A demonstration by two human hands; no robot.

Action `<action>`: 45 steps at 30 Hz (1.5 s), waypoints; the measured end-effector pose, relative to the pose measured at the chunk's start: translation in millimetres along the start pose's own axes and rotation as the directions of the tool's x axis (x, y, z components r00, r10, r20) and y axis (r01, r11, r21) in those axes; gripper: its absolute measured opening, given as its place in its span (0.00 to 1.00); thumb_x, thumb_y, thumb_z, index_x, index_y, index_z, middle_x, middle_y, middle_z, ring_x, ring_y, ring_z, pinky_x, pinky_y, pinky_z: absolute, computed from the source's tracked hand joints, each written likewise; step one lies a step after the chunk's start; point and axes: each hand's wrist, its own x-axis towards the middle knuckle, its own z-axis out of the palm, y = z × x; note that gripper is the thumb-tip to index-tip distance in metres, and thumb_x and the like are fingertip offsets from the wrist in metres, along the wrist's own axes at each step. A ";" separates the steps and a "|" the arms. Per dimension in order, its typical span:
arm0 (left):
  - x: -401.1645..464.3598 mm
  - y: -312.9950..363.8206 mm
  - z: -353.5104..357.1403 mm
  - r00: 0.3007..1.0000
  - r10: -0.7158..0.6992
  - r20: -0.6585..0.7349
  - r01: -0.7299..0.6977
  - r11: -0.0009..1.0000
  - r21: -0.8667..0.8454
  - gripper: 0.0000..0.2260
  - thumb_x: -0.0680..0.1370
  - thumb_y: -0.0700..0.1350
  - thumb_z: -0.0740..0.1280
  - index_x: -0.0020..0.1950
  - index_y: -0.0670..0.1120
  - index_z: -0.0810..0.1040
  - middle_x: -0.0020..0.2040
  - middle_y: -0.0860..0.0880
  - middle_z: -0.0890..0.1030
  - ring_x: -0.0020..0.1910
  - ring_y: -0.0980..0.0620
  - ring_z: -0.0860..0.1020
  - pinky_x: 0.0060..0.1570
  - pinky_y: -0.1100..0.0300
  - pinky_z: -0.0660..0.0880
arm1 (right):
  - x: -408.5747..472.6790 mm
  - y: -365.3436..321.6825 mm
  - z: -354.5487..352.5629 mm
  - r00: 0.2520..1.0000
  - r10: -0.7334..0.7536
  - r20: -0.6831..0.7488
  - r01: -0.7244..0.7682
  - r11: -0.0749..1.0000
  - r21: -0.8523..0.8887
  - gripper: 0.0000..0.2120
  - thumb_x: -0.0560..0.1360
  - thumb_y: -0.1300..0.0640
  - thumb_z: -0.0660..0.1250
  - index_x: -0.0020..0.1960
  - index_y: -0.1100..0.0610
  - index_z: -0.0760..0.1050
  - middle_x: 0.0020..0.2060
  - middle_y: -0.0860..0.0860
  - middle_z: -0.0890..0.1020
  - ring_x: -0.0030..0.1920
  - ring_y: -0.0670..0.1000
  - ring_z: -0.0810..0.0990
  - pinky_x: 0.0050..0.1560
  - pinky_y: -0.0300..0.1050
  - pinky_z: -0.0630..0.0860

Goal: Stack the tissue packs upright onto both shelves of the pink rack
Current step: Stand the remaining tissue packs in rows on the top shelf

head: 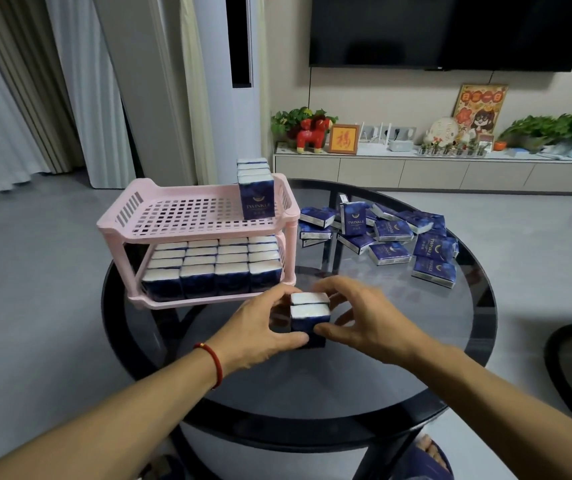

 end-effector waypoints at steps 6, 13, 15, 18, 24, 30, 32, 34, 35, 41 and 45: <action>0.2 3.5 -1.0 1.000 0.004 -0.030 -0.004 1.000 0.013 0.26 0.64 0.57 0.81 0.59 0.61 0.77 0.56 0.56 0.84 0.57 0.57 0.82 0.61 0.49 0.79 | 2.2 -0.9 -2.7 0.998 0.049 0.031 -0.052 0.994 0.097 0.24 0.73 0.58 0.77 0.67 0.53 0.75 0.58 0.45 0.80 0.56 0.40 0.80 0.53 0.41 0.82; -10.3 24.8 -16.8 0.987 0.116 -0.115 -0.112 0.993 0.042 0.22 0.70 0.48 0.81 0.60 0.58 0.79 0.54 0.56 0.85 0.54 0.58 0.84 0.57 0.51 0.82 | 5.6 -14.2 -7.1 1.000 -0.015 -0.026 0.019 0.990 0.137 0.24 0.71 0.57 0.79 0.65 0.51 0.76 0.54 0.44 0.82 0.54 0.44 0.82 0.51 0.45 0.83; -14.8 33.4 -22.3 0.977 0.151 -0.149 -0.139 0.987 0.086 0.20 0.70 0.49 0.81 0.59 0.57 0.79 0.53 0.56 0.84 0.52 0.58 0.84 0.55 0.52 0.82 | 7.5 -19.6 -9.3 0.999 -0.039 -0.038 0.044 0.987 0.157 0.25 0.72 0.58 0.79 0.66 0.51 0.75 0.55 0.44 0.82 0.55 0.43 0.81 0.52 0.45 0.83; -20.9 46.3 -35.0 0.959 0.190 -0.212 -0.170 0.979 0.110 0.19 0.71 0.49 0.80 0.59 0.57 0.79 0.54 0.57 0.84 0.53 0.58 0.83 0.56 0.53 0.81 | 11.1 -28.6 -12.7 0.992 -0.077 -0.097 0.097 0.970 0.221 0.24 0.73 0.55 0.78 0.66 0.49 0.74 0.56 0.42 0.82 0.57 0.44 0.81 0.53 0.44 0.83; -16.0 70.3 -85.3 0.902 0.230 -0.366 -0.206 0.973 0.105 0.20 0.72 0.45 0.80 0.59 0.57 0.78 0.56 0.57 0.83 0.55 0.57 0.83 0.56 0.50 0.82 | 19.9 -37.4 -13.8 0.969 -0.017 -0.248 0.104 0.934 0.341 0.23 0.75 0.41 0.70 0.67 0.45 0.73 0.55 0.37 0.80 0.56 0.43 0.82 0.52 0.41 0.82; 17.7 89.6 -133.4 0.892 0.230 -0.389 -0.185 0.971 0.150 0.20 0.72 0.40 0.79 0.60 0.51 0.79 0.54 0.54 0.83 0.54 0.55 0.82 0.60 0.50 0.80 | 32.0 -28.7 -6.5 0.951 0.007 -0.310 0.066 0.972 0.226 0.15 0.79 0.51 0.67 0.66 0.46 0.73 0.56 0.37 0.79 0.50 0.39 0.81 0.49 0.40 0.82; 31.7 89.9 -137.7 0.904 0.208 -0.372 -0.156 0.974 0.167 0.20 0.72 0.39 0.79 0.60 0.50 0.78 0.53 0.54 0.82 0.54 0.54 0.81 0.60 0.49 0.80 | 34.1 -25.3 -4.3 0.950 0.011 -0.313 0.059 0.975 0.213 0.15 0.80 0.52 0.67 0.65 0.45 0.74 0.56 0.36 0.78 0.50 0.39 0.81 0.48 0.39 0.82; 44.8 86.8 -139.2 0.909 0.192 -0.370 -0.135 0.975 0.176 0.19 0.72 0.39 0.79 0.60 0.51 0.78 0.53 0.52 0.82 0.54 0.53 0.81 0.59 0.50 0.80 | 34.9 -20.7 -2.4 0.952 0.009 -0.307 0.055 0.978 0.201 0.14 0.80 0.54 0.67 0.65 0.45 0.74 0.55 0.36 0.78 0.50 0.39 0.81 0.48 0.38 0.82; 50.3 84.7 -139.3 0.908 0.187 -0.374 -0.127 0.976 0.179 0.19 0.72 0.40 0.79 0.59 0.51 0.78 0.54 0.51 0.82 0.54 0.53 0.81 0.59 0.51 0.80 | 34.8 -18.3 -1.5 0.953 0.007 -0.303 0.053 0.980 0.190 0.14 0.80 0.54 0.67 0.64 0.45 0.73 0.55 0.36 0.77 0.50 0.39 0.81 0.48 0.37 0.82; 64.2 74.7 -128.6 0.914 0.157 -0.375 -0.084 0.975 0.205 0.20 0.72 0.41 0.80 0.60 0.55 0.80 0.65 0.49 0.72 0.55 0.60 0.78 0.51 0.65 0.79 | 36.1 -8.3 1.8 0.954 -0.011 -0.300 0.047 0.992 0.114 0.15 0.80 0.56 0.66 0.66 0.45 0.73 0.56 0.35 0.78 0.53 0.38 0.79 0.50 0.36 0.80; 66.8 70.6 -122.2 0.905 0.145 -0.400 -0.054 0.972 0.231 0.23 0.73 0.44 0.79 0.66 0.54 0.79 0.66 0.50 0.71 0.57 0.55 0.79 0.56 0.64 0.76 | 41.1 -4.7 6.7 0.948 -0.015 -0.319 0.044 0.995 0.086 0.16 0.80 0.57 0.67 0.65 0.44 0.72 0.56 0.33 0.76 0.53 0.38 0.78 0.52 0.39 0.80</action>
